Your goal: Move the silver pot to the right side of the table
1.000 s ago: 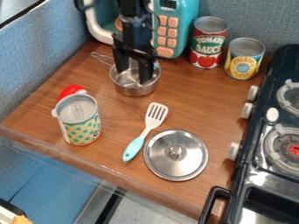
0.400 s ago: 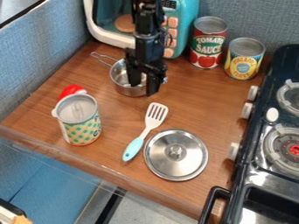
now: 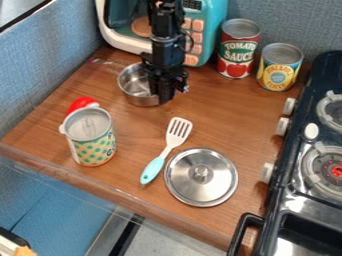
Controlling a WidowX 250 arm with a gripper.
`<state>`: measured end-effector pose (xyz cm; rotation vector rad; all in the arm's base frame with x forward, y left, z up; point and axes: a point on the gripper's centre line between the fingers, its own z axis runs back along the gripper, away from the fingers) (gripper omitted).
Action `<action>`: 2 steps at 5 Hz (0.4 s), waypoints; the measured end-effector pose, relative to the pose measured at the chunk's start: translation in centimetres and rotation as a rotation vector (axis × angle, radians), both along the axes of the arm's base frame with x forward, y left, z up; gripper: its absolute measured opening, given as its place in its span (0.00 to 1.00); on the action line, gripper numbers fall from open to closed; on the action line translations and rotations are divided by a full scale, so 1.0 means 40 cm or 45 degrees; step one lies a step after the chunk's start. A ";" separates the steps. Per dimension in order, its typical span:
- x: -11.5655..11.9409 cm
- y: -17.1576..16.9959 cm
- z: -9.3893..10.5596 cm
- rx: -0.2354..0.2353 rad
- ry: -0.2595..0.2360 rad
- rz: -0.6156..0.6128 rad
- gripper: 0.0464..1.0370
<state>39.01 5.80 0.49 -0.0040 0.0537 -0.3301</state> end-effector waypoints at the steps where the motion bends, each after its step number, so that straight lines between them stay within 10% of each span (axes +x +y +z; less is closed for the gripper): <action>1: 0.000 -0.002 -0.001 0.016 0.003 -0.041 0.04; 2: -0.001 -0.035 0.026 0.024 -0.036 -0.090 0.04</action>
